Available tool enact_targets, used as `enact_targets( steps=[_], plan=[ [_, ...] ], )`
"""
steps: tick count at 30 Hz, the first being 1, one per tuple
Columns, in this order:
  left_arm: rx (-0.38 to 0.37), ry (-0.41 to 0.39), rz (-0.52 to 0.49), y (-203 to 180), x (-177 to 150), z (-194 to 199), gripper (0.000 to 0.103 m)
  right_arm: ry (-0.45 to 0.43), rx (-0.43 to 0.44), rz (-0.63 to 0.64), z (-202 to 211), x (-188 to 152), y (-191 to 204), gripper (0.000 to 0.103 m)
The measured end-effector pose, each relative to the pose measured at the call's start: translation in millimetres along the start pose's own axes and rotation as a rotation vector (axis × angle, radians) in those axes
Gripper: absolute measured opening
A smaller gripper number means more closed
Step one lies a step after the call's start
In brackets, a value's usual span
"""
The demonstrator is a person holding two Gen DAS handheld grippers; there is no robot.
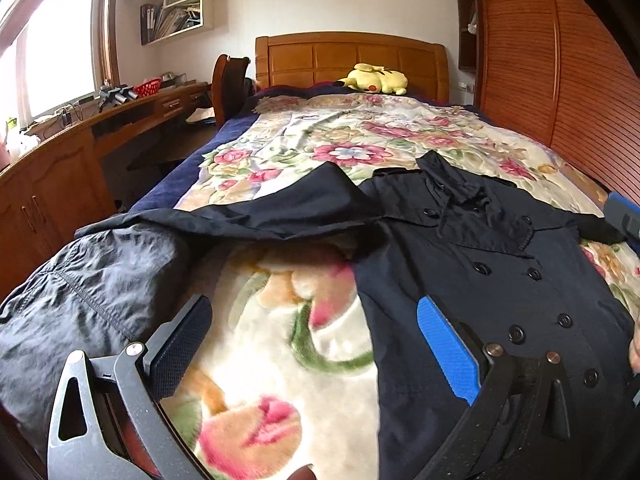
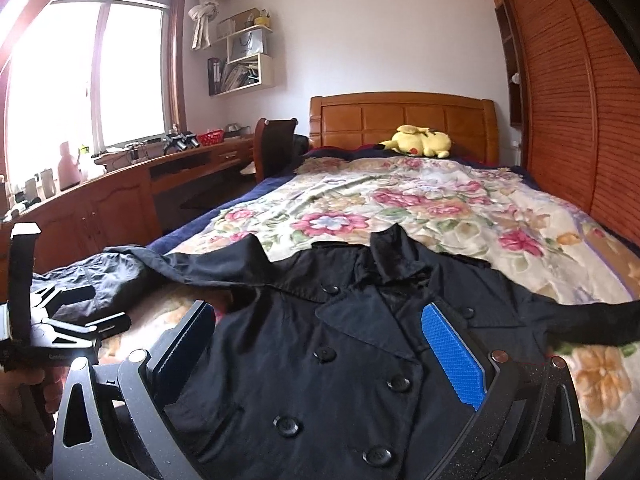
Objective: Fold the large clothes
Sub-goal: 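Reach the left tool to the coat sleeve cuff and close on it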
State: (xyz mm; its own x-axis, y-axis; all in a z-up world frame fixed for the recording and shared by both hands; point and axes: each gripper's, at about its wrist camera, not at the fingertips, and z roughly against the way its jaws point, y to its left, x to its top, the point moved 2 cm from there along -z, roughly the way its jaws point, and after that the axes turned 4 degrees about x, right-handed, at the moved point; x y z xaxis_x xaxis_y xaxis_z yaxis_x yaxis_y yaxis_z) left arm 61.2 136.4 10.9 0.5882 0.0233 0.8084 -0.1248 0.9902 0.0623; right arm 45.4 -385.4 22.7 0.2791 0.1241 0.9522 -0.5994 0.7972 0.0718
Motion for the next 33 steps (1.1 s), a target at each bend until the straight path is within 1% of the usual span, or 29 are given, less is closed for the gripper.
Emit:
enact_targets(
  steps=[5,11,14,18,25,28,29,31,32,33],
  plan=[
    [0.024,0.011,-0.029,5.7,10.5,-14.2,0.103,0.058,0.030,0.016,-22.4,-14.2,0.4,0.103],
    [0.023,0.065,-0.014,15.0,13.7,-47.0,0.103,0.114,0.045,0.037,-32.5,-26.1,-5.5,0.103],
    [0.014,0.092,0.036,22.7,17.8,-65.0,0.101,0.131,0.065,0.034,-32.5,-25.9,-6.4,0.103],
    [-0.011,0.129,0.120,34.3,31.1,-87.6,0.098,0.150,0.073,0.024,-37.7,-16.3,-11.3,0.103],
    [-0.005,0.183,0.221,47.3,51.1,-126.5,0.093,0.187,0.097,0.010,-45.1,-15.9,-17.4,0.103],
    [-0.001,0.208,0.256,52.5,52.7,-142.3,0.088,0.186,0.100,0.013,-45.3,-14.3,-17.9,0.103],
    [0.008,0.218,0.260,53.4,52.7,-147.2,0.085,0.184,0.100,0.014,-44.8,-13.9,-18.1,0.103],
    [0.036,0.234,0.285,56.7,51.0,-156.5,0.076,0.181,0.102,0.010,-44.2,-13.9,-18.7,0.103],
    [0.043,0.241,0.297,58.4,50.3,-159.2,0.067,0.181,0.111,0.003,-44.3,-14.7,-19.5,0.103],
    [0.045,0.255,0.310,59.9,49.2,-163.3,0.063,0.186,0.126,-0.012,-44.9,-15.1,-20.8,0.103]
  ],
)
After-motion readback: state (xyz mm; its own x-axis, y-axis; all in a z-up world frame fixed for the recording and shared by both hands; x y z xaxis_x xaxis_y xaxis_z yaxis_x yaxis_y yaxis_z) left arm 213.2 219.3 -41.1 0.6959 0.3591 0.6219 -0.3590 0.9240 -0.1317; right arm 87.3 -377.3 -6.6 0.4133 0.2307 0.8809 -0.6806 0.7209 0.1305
